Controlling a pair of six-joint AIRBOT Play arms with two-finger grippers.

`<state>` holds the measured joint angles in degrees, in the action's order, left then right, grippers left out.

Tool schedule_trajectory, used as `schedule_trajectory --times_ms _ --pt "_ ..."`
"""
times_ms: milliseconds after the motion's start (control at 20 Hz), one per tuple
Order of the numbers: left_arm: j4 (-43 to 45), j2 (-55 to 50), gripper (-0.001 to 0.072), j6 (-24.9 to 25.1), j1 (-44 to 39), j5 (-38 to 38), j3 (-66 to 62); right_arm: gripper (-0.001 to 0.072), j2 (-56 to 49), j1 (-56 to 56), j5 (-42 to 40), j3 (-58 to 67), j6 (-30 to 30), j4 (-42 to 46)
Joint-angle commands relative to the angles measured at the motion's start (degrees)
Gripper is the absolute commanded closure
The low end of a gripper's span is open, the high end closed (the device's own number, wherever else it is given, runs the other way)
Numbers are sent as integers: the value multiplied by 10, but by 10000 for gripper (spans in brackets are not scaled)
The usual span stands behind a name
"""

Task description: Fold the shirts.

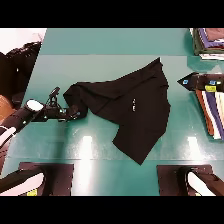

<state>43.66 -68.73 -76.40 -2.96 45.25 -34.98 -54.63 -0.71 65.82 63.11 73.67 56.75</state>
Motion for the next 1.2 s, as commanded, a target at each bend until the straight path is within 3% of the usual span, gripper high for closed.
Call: schedule_trajectory --times_ms 0,300,400,650,1050,1100,1150 --pt "-15 2 655 -3 -8 -7 -5 265 8 31 33 -26 18 3" --pt "-12 10 680 -1 -8 14 -76 265 21 188 147 -214 39 2" --pt "-12 10 680 -1 -8 21 -104 265 -4 206 152 -265 38 2" --pt "-11 10 680 0 -8 24 -121 265 -78 151 104 -325 39 -25" --pt "-2 10 680 0 -8 34 -121 266 -155 35 45 -289 39 -61" --pt "-2 10 680 0 -8 34 -121 280 -161 26 41 -289 39 -61" --pt "-2 10 680 0 -8 35 -121 363 -165 19 37 -289 39 -61"
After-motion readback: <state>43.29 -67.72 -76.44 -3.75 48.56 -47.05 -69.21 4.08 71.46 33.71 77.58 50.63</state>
